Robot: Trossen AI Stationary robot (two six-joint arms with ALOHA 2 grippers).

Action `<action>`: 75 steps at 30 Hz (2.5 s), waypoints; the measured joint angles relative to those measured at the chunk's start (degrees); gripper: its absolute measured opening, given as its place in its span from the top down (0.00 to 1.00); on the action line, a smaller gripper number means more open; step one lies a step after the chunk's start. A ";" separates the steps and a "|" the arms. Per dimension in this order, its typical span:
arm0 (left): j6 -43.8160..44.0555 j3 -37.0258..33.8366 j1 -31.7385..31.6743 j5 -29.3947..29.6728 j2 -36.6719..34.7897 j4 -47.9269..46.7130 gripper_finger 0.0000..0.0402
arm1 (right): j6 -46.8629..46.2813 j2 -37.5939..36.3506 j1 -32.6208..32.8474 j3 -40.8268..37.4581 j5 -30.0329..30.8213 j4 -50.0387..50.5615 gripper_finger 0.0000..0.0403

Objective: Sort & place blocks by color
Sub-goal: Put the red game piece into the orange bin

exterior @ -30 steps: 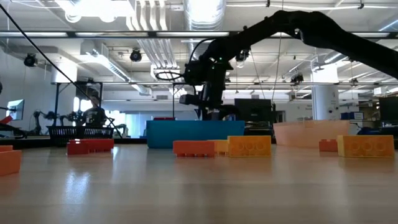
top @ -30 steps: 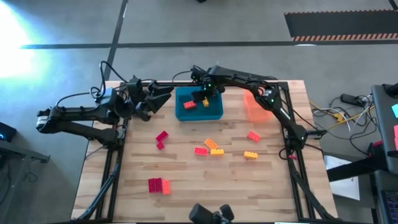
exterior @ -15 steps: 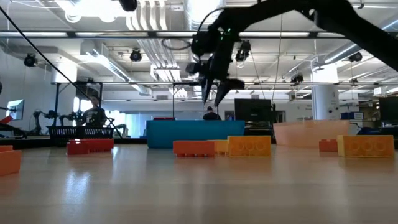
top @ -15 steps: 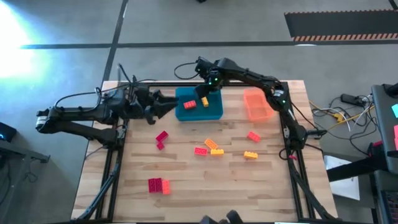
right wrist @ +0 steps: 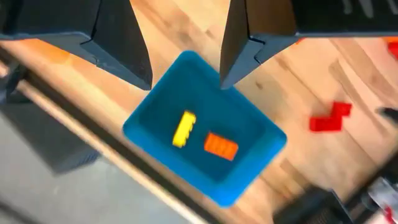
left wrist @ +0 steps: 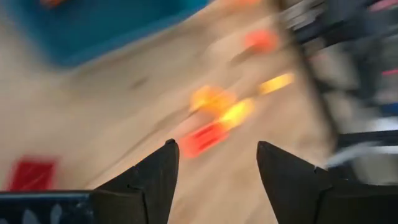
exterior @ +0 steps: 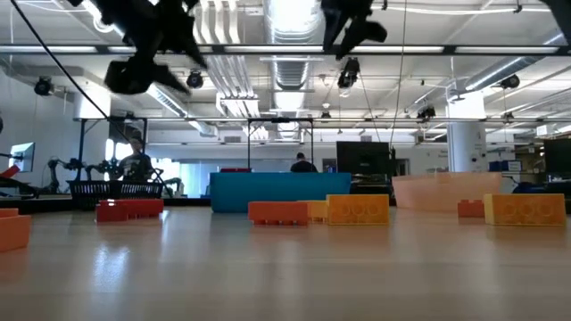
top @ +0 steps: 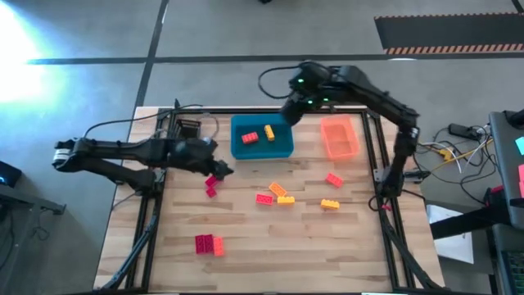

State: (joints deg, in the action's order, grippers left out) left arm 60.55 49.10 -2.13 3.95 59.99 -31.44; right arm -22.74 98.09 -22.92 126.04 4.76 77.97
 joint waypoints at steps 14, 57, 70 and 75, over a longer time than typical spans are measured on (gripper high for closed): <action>-7.37 4.79 -0.22 -5.89 22.79 -22.85 0.50 | -0.20 -7.67 3.22 -0.09 5.85 -4.14 0.56; -23.45 3.47 -4.98 0.63 32.50 -16.63 0.51 | -0.20 -4.23 3.57 -0.11 5.74 -3.10 0.56; -23.24 1.49 -4.96 0.85 32.18 -15.47 0.69 | 0.26 -4.23 3.57 -0.11 5.78 -3.21 0.56; -23.30 2.32 -4.96 2.21 31.43 -15.50 0.69 | 1.18 -4.23 3.57 -0.11 5.78 -3.26 0.56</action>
State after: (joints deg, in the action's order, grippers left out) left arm 37.26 51.42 -7.09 6.15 91.42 -46.94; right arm -21.55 93.86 -19.35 125.93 10.55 74.71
